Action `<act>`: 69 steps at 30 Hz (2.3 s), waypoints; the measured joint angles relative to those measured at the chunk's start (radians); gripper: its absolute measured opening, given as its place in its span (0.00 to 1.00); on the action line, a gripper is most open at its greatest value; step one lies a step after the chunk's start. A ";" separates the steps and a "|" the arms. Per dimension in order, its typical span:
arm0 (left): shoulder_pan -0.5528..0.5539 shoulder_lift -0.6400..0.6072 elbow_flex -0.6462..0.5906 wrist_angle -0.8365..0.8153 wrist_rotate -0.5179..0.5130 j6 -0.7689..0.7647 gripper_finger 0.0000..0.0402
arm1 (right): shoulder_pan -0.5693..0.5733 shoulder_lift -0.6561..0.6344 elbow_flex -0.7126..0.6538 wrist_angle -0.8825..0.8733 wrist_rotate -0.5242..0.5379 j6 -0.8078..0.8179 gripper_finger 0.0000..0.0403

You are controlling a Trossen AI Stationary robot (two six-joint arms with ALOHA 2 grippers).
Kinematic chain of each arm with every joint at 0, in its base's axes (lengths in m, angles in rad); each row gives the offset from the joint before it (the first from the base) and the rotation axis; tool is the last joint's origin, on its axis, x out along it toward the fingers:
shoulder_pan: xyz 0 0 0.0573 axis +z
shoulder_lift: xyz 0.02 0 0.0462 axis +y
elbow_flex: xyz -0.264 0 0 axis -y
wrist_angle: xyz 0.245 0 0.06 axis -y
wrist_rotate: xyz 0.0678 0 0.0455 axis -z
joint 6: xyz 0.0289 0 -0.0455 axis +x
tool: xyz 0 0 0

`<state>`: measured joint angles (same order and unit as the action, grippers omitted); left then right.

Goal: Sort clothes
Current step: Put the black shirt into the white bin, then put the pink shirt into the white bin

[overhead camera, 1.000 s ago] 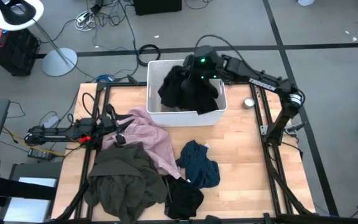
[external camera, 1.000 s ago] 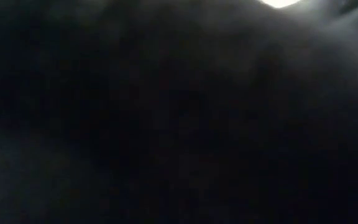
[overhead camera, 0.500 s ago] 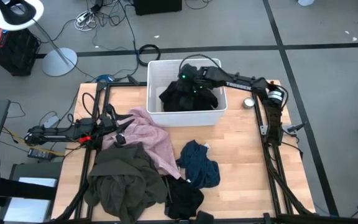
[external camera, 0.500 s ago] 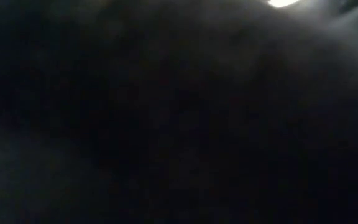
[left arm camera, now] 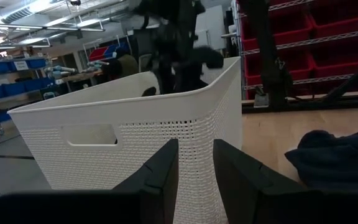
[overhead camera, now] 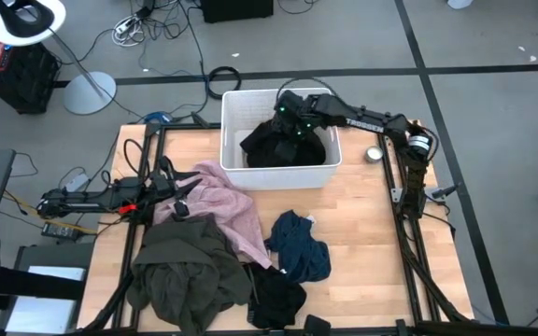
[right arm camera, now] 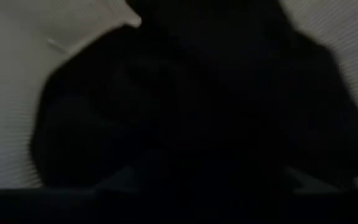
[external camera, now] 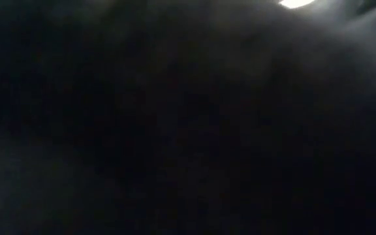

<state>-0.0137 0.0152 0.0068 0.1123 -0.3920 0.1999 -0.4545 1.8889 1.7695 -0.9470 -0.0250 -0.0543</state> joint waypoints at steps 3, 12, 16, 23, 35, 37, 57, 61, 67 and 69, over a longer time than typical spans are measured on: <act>0.000 0.000 0.000 0.000 0.000 0.000 0.26 | -0.001 -0.066 0.000 -0.001 0.000 -0.001 0.50; 0.000 0.000 0.000 0.000 0.000 0.000 0.26 | 0.015 -0.317 0.000 -0.011 0.001 0.015 0.58; 0.000 0.000 0.000 0.000 0.000 0.000 0.26 | 0.045 -0.423 0.000 -0.030 0.000 0.110 0.58; 0.000 0.000 0.000 0.000 0.000 0.000 0.26 | 0.160 -0.547 0.000 -0.073 0.021 0.360 0.57; 0.001 0.000 0.000 0.000 -0.007 -0.013 0.26 | 0.603 -0.569 -0.024 -0.155 0.422 0.787 0.57; 0.001 0.000 0.000 0.000 -0.007 -0.027 0.26 | 0.678 -0.567 -0.051 -0.155 0.483 0.863 0.57; 0.001 0.000 0.000 0.377 -0.010 -0.141 0.26 | 0.896 -0.566 -0.319 -0.014 0.681 1.300 0.57; 0.001 0.000 0.000 0.379 -0.010 -0.199 0.26 | 0.888 -0.566 -0.322 -0.003 0.687 1.295 0.57; 0.001 0.000 0.000 0.367 -0.023 -0.309 0.26 | 0.884 -0.566 -0.322 0.009 0.688 1.291 0.57; 0.001 0.000 0.000 0.366 -0.054 -0.357 0.26 | 0.884 -0.566 -0.322 0.010 0.687 1.291 0.57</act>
<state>-0.0132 0.0154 0.0067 0.4781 -0.4456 -0.1575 0.4297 1.3231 1.4475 -0.9374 0.6624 1.2369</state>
